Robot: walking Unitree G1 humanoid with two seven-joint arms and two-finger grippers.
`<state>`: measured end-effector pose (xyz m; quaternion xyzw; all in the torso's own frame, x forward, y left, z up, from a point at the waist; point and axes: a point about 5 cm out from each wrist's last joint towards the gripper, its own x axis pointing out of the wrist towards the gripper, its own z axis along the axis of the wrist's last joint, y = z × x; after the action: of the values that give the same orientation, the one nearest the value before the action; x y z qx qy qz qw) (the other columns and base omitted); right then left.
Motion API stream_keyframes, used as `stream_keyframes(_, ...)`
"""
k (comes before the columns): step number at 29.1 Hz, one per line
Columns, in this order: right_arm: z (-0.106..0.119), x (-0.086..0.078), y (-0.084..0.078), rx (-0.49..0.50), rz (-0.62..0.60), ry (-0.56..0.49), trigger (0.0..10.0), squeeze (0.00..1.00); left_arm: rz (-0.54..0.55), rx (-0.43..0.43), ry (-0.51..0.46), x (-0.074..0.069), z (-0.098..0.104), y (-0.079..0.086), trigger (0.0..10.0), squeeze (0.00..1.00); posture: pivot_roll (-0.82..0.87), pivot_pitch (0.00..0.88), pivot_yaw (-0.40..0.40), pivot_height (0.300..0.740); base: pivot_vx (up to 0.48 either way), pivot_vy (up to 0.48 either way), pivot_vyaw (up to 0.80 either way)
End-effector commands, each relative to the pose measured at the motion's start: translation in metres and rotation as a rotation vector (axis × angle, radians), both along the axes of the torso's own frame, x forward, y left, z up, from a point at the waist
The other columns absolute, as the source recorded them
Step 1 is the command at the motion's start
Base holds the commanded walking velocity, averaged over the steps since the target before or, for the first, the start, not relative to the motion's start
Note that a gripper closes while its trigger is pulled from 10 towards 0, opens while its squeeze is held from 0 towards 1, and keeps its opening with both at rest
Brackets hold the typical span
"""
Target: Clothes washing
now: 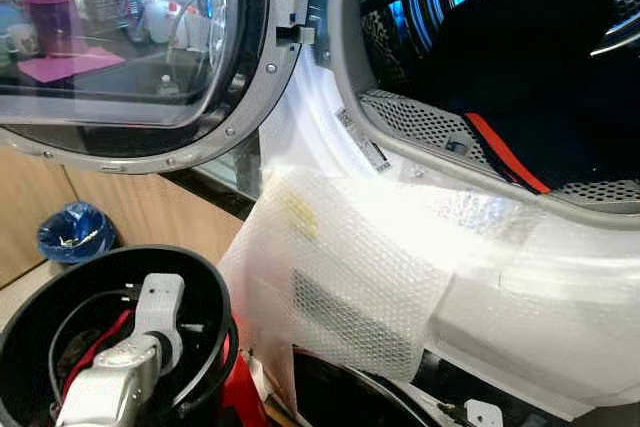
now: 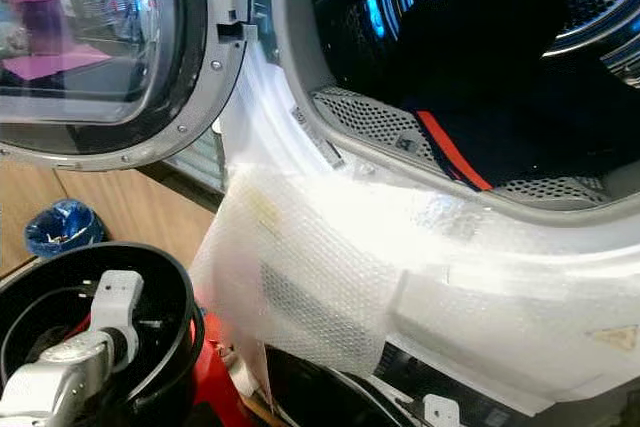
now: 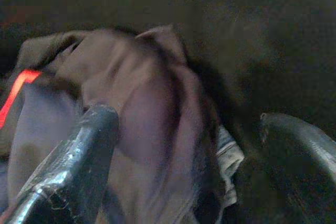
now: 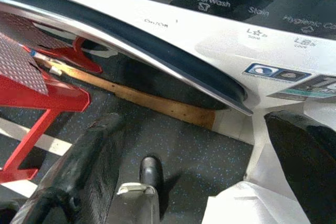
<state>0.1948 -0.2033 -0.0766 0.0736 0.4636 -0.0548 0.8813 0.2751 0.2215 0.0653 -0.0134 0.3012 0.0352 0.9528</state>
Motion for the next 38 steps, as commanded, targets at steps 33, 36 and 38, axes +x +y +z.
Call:
stream_keyframes(33, 0.004, 0.006, -0.007, 0.007, 0.015, 0.007, 10.0, 0.00, 0.208, -0.060, 0.123, -0.003, -0.048, -0.006, 0.0, 0.00, 0.06, 0.012, -0.146, 0.740, 0.000, 0.000, 0.00)
stream_keyframes(36, 0.006, 0.007, -0.010, 0.001, 0.015, 0.005, 10.0, 0.00, 0.204, -0.074, 0.117, -0.001, -0.049, -0.010, 0.0, 0.00, 0.06, 0.001, -0.156, 0.740, 0.000, 0.000, 0.00)
stream_keyframes(38, 0.007, 0.008, -0.013, -0.005, 0.018, 0.004, 10.0, 0.00, 0.201, -0.083, 0.117, -0.001, -0.051, -0.014, 0.0, 0.00, 0.06, 0.000, -0.165, 0.740, 0.000, 0.000, 0.00)
